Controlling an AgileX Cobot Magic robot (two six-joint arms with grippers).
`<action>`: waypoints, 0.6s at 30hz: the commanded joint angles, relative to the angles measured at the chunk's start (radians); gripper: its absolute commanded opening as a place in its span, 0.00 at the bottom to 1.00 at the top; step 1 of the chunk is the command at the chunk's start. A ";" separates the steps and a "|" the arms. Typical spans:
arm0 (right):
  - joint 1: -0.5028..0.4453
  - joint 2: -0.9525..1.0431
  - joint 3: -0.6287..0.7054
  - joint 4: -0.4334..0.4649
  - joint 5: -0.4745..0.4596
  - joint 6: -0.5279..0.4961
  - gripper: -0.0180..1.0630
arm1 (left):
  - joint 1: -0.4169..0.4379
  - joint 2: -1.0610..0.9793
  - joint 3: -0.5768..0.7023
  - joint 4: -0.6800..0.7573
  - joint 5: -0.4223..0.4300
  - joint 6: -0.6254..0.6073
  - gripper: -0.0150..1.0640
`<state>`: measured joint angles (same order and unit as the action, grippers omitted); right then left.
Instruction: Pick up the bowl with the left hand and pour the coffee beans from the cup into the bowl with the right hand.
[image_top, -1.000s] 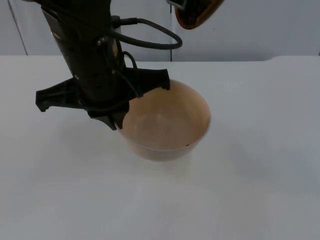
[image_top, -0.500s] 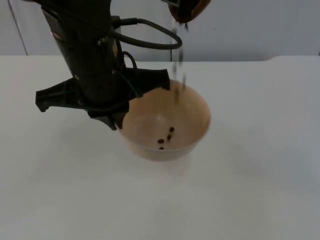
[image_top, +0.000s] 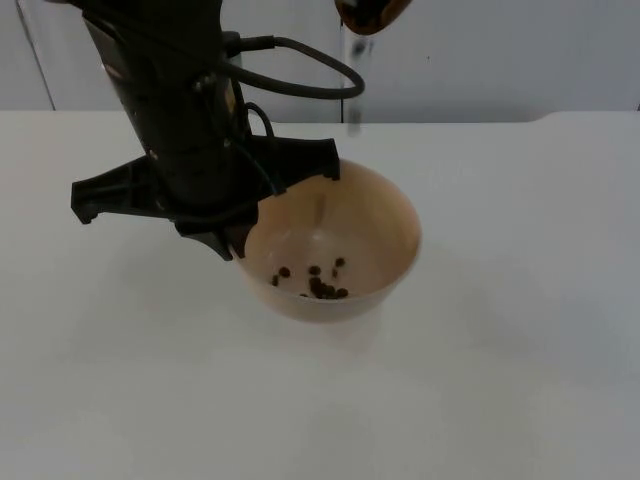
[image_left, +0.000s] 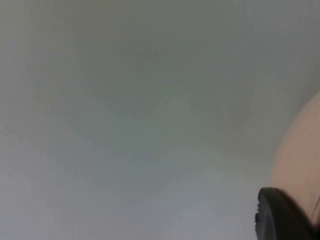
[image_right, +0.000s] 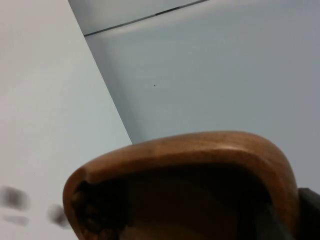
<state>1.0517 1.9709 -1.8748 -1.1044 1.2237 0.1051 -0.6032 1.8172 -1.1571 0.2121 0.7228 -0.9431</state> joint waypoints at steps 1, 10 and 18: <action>0.007 -0.010 0.000 -0.020 -0.003 -0.006 0.02 | -0.001 -0.003 -0.004 -0.002 0.004 -0.012 0.01; 0.007 -0.010 0.000 -0.020 -0.003 -0.012 0.02 | -0.001 -0.003 -0.004 -0.002 0.004 -0.012 0.01; 0.023 -0.010 0.000 -0.048 -0.003 -0.012 0.02 | -0.001 -0.003 -0.004 -0.002 0.004 -0.012 0.01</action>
<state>1.0655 1.9709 -1.8748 -1.1311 1.2237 0.0942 -0.6032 1.8172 -1.1571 0.2121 0.7228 -0.9431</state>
